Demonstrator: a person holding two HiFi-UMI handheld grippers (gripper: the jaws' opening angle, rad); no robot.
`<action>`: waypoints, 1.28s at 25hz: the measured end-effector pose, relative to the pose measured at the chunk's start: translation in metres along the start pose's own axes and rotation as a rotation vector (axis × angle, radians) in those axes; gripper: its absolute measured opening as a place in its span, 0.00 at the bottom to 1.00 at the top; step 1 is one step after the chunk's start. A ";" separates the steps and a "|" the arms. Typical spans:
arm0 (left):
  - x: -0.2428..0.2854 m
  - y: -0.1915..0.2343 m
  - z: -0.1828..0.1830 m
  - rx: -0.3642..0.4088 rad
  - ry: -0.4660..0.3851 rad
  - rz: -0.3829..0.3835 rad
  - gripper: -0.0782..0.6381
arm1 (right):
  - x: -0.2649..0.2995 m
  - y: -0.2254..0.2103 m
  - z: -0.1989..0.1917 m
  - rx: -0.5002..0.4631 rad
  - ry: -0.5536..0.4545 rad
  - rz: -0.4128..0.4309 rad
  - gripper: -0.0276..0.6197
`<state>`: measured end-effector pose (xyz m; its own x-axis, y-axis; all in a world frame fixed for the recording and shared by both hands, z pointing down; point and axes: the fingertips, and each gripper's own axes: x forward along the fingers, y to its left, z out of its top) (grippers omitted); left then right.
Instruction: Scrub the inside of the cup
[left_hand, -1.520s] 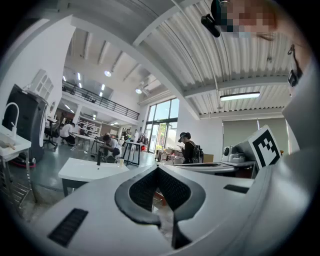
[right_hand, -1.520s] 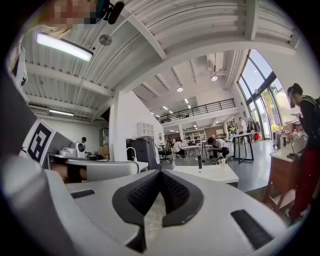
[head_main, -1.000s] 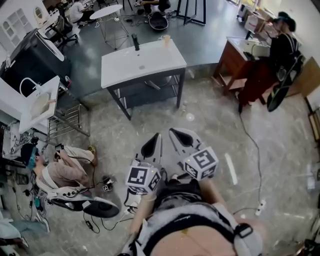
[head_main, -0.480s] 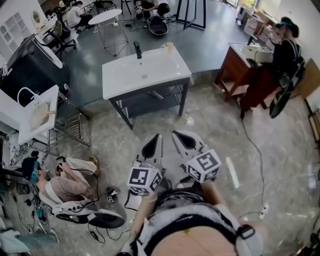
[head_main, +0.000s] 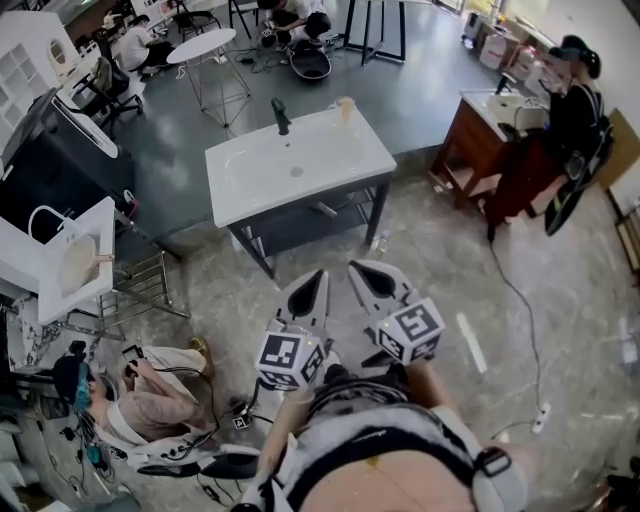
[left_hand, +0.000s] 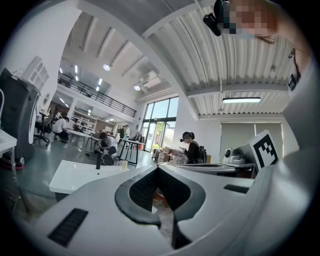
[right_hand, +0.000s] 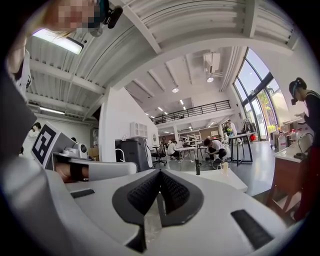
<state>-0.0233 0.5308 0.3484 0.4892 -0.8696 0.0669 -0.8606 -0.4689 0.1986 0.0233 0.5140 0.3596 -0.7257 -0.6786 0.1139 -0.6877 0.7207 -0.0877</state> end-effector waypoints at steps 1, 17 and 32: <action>0.001 0.006 0.001 0.007 0.001 -0.005 0.10 | 0.006 0.001 0.000 0.000 -0.005 -0.005 0.05; 0.015 0.063 -0.002 -0.019 0.018 -0.031 0.10 | 0.055 0.001 -0.011 0.052 -0.011 -0.071 0.05; 0.104 0.098 0.026 -0.023 -0.023 -0.035 0.10 | 0.119 -0.072 0.016 0.021 -0.017 -0.040 0.05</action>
<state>-0.0606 0.3901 0.3496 0.5151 -0.8563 0.0375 -0.8397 -0.4954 0.2225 -0.0146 0.3791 0.3636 -0.6975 -0.7094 0.1013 -0.7166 0.6897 -0.1041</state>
